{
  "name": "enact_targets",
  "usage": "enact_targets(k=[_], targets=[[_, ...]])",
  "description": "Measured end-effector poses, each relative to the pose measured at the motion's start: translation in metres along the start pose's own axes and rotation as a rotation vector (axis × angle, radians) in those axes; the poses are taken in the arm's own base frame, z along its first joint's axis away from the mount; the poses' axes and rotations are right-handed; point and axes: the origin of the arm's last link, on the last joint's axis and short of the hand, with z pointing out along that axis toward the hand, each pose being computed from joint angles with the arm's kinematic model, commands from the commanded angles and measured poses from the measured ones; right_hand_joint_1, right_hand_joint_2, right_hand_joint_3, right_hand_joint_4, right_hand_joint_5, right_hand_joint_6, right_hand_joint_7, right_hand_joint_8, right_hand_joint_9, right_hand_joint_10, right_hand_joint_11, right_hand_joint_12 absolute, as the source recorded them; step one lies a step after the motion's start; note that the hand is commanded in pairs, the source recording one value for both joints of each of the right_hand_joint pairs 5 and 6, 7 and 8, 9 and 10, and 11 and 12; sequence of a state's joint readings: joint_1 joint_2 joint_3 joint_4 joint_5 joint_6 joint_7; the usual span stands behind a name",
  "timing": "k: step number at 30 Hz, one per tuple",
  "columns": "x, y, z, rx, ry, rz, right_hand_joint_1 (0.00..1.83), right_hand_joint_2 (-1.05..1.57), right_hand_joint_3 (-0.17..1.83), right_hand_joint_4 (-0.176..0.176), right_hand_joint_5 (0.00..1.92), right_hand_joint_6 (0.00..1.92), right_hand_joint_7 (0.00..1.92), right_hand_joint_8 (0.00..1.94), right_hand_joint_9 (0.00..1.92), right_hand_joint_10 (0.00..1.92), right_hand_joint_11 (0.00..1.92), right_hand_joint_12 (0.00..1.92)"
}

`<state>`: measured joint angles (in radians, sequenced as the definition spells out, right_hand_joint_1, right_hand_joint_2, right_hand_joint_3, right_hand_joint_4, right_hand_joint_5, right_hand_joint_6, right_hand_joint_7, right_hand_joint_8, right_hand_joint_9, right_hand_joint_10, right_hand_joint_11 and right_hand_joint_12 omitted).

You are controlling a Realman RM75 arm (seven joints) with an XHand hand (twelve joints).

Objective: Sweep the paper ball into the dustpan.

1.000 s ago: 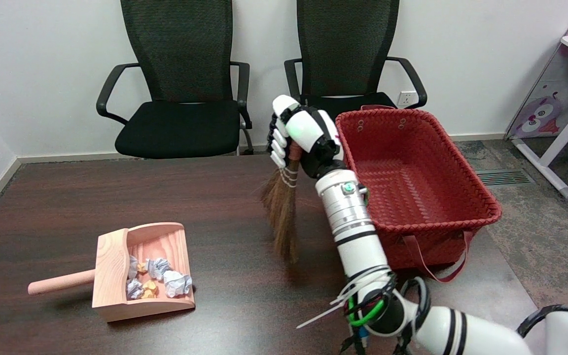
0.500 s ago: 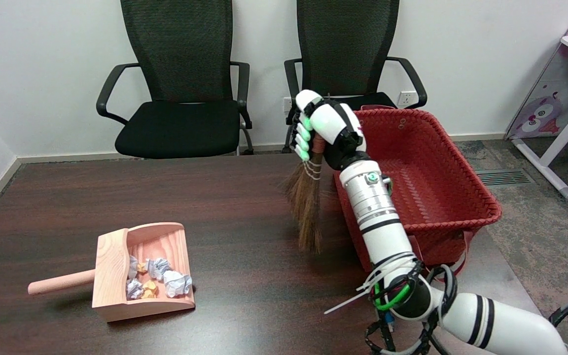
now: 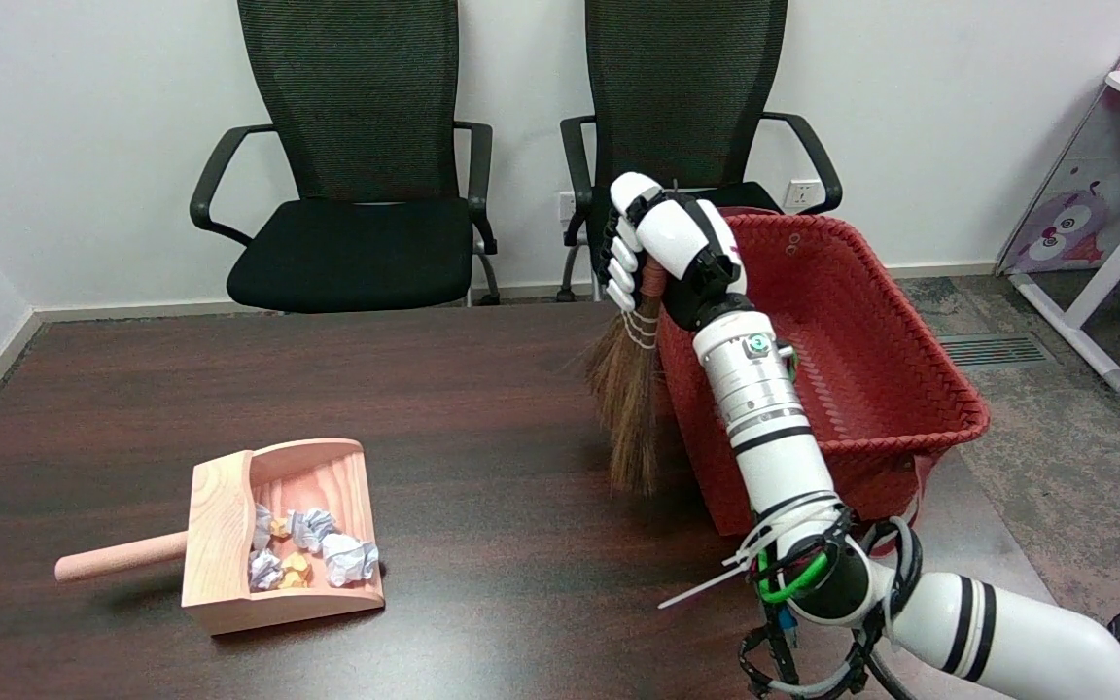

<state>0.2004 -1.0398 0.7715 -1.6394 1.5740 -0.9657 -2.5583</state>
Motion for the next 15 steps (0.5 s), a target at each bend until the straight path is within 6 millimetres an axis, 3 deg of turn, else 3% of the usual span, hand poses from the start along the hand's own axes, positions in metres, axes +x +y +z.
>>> enact_targets(k=[15], targets=[[0.005,-0.0016,0.0001,0.002,0.009,-0.004,0.76,1.5,1.83,0.028,1.92,1.92,1.92,1.92,1.92,1.92,1.92,1.92]])
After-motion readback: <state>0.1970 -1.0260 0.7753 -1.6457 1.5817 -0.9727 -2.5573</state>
